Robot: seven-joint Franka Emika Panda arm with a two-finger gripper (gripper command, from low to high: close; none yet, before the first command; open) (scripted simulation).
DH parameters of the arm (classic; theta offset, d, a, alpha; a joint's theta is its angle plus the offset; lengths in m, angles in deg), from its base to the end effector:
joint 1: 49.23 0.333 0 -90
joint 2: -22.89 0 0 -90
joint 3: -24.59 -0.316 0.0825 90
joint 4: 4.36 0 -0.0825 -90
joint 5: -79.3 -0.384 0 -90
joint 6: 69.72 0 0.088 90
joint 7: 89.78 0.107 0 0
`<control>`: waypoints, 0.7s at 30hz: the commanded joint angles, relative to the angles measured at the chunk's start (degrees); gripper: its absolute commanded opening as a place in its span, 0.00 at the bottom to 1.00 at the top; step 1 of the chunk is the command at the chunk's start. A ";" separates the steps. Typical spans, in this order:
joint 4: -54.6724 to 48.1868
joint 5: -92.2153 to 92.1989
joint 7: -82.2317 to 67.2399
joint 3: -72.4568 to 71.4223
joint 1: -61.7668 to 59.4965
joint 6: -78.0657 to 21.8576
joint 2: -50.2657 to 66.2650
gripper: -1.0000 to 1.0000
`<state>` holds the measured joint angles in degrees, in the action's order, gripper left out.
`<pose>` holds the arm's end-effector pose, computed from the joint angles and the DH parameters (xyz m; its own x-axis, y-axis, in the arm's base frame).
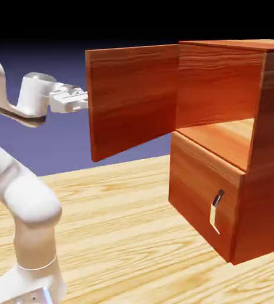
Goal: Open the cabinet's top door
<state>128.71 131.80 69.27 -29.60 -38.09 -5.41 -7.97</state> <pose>0.1993 0.2958 0.5209 -0.6515 -0.2755 0.7069 -0.6510 -0.2753 -0.7074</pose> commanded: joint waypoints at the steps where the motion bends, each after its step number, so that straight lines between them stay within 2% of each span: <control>1: -1.94 -0.51 0.78 -2.09 -1.69 -2.13 1.75 0.00; 10: -14.79 -2.25 6.81 -20.78 -17.59 -15.87 13.58 0.00; 21: -23.13 -5.09 6.62 -42.14 -40.39 -20.02 12.52 0.00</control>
<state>105.59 126.75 75.87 -71.71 -78.45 -25.37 4.55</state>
